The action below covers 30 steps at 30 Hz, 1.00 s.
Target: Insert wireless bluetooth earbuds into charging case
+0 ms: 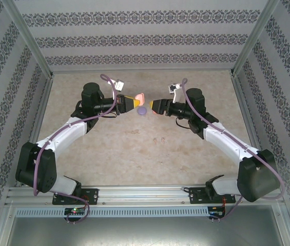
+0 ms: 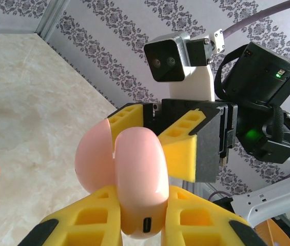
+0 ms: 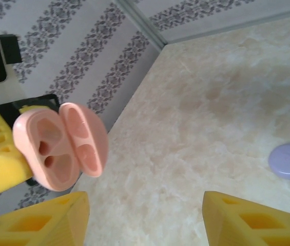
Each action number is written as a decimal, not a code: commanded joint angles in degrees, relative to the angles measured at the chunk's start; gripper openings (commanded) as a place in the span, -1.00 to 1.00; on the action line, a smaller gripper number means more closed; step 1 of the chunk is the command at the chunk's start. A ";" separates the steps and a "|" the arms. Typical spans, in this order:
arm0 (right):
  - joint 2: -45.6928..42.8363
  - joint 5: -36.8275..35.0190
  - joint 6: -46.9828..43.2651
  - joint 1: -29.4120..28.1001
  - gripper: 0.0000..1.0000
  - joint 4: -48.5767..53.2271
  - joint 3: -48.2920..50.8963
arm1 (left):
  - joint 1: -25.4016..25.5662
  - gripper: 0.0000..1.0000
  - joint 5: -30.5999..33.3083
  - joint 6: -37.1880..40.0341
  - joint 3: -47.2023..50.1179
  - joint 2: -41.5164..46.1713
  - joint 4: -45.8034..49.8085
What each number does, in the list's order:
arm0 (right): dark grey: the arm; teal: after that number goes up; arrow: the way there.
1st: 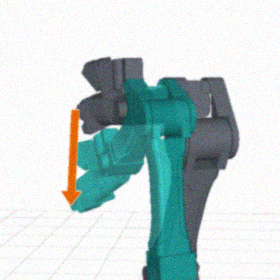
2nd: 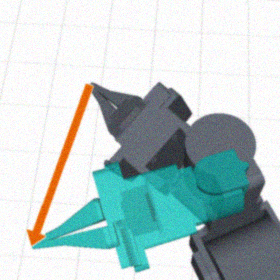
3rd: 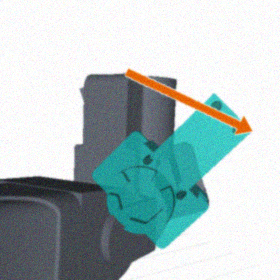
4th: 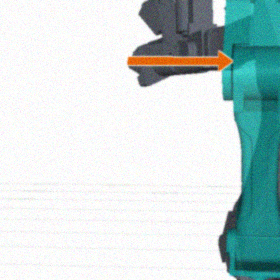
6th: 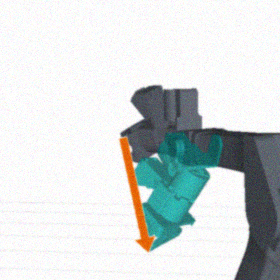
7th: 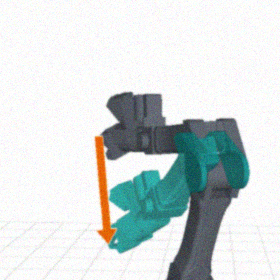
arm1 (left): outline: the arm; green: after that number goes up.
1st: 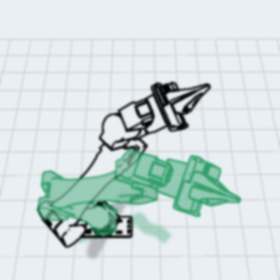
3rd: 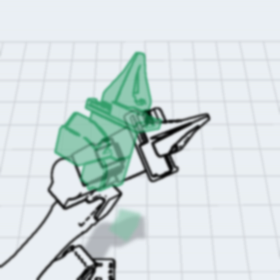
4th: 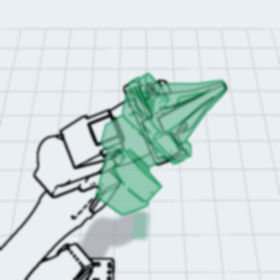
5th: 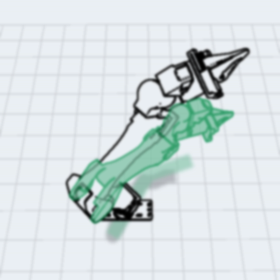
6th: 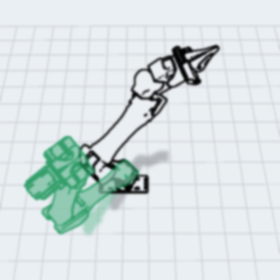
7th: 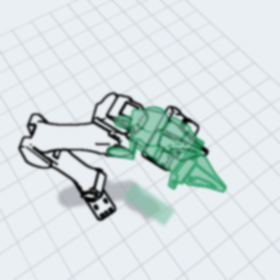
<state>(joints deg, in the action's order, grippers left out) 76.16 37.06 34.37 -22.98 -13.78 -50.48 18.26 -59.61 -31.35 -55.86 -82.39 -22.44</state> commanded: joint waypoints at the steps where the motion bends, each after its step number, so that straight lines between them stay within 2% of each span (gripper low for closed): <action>1: 0.25 5.44 -0.88 -0.05 0.20 -3.21 -0.86 | -0.01 -1.00 -2.55 -1.57 -2.46 -0.36 -4.14; 30: 6.70 5.69 -0.39 -1.98 -0.22 -3.94 -6.82 | 0.04 -1.00 -3.93 -3.27 -2.77 -1.11 -6.04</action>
<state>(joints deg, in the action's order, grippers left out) 82.24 42.52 34.37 -24.27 -15.31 -55.46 18.26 -61.58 -34.20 -56.84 -83.74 -25.08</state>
